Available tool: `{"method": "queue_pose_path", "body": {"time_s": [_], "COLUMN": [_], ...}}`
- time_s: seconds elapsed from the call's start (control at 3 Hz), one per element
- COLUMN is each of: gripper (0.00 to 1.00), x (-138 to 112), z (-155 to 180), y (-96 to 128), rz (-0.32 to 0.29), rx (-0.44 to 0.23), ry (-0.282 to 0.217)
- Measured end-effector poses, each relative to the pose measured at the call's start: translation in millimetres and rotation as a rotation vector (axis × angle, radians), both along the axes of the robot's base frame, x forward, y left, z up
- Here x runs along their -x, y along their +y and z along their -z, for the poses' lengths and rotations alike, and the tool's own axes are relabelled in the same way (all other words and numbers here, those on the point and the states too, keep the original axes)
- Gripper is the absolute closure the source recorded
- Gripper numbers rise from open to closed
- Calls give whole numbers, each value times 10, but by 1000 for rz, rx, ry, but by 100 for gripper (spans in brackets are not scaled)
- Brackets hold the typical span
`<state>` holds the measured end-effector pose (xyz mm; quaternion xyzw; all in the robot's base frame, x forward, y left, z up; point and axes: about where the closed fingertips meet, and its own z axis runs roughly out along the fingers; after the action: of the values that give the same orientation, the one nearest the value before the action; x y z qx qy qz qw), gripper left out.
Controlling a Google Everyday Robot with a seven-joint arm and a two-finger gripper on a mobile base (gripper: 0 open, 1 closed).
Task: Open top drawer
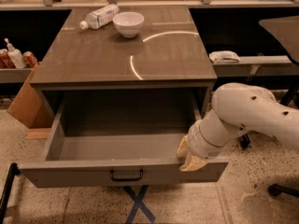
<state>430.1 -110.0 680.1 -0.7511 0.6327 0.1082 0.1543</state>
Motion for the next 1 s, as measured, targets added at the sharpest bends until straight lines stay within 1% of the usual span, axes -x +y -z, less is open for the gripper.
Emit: {"method": "queue_pose_path", "body": {"time_s": [0.33, 0.67, 1.0], "gripper": [7, 0, 0], "x": [-22, -103, -218], "z": [-30, -196, -499], "y": [-41, -153, -291], "rz": [0, 13, 26], "rx": [-4, -3, 18], "ry": [-1, -28, -86]}}
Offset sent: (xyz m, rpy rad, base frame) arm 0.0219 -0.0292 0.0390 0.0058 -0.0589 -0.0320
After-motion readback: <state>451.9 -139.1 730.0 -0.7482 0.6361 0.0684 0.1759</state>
